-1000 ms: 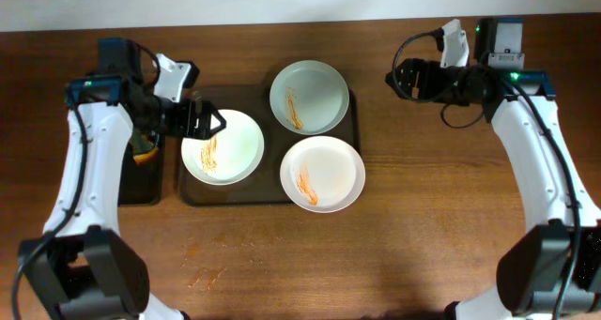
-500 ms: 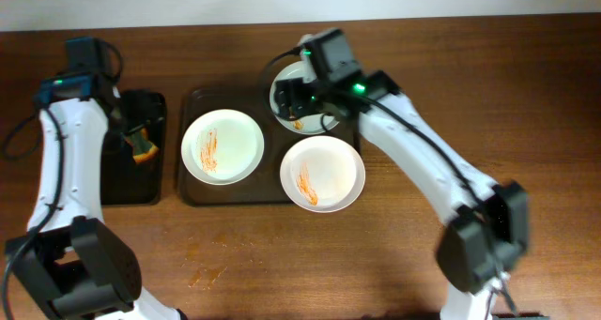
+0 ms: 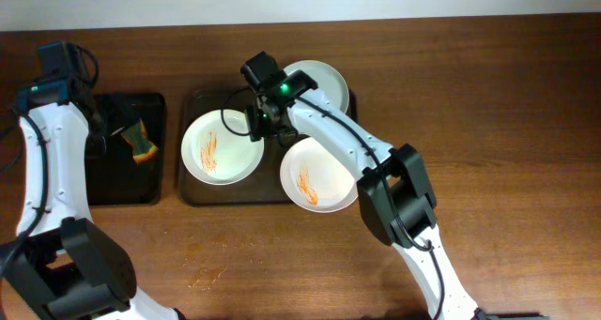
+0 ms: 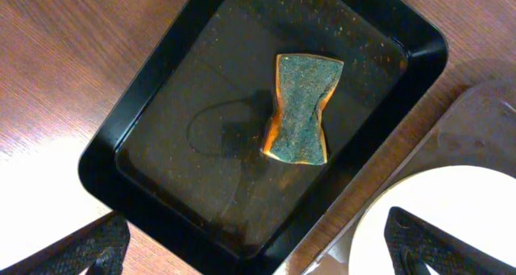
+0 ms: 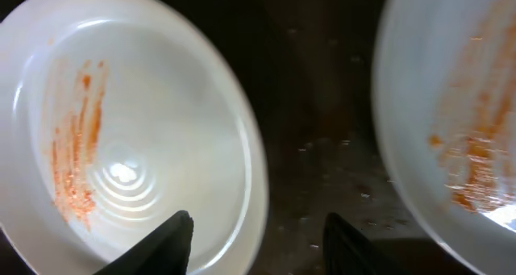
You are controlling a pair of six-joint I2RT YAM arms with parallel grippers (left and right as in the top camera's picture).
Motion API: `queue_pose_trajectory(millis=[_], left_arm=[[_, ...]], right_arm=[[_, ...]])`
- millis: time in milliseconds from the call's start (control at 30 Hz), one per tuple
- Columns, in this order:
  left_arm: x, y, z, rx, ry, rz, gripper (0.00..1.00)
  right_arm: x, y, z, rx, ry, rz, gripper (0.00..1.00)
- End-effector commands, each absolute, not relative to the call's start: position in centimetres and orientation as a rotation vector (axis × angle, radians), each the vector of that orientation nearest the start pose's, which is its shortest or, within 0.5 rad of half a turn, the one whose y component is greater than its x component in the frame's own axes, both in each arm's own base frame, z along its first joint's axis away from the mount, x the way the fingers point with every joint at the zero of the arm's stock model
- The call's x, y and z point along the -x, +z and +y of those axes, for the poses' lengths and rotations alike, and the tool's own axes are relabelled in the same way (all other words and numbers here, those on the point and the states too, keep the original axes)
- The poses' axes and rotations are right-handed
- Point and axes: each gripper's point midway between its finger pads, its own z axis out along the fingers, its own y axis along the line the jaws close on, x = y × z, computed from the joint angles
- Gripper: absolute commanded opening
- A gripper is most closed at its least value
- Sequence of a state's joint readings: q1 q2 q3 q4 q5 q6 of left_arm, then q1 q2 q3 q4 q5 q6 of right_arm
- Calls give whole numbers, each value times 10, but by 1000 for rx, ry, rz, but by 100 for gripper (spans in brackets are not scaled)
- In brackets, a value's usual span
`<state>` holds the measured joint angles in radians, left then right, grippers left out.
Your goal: Clean dirty plates on tray and stack at the side
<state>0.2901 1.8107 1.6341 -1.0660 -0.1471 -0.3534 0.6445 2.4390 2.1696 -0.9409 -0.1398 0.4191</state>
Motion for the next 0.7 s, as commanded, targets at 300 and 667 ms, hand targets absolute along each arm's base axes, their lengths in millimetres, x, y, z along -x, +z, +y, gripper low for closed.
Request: queue_pose_trajectory(millis=[300,667], left_arm=[[-401,134,148,946,204,2664,99],[-440,39,151,934,146,2735,77]], right_arm=[[-424,-1,370,329,406,2909,10],[-419,-3,367,321,380,2932,4]])
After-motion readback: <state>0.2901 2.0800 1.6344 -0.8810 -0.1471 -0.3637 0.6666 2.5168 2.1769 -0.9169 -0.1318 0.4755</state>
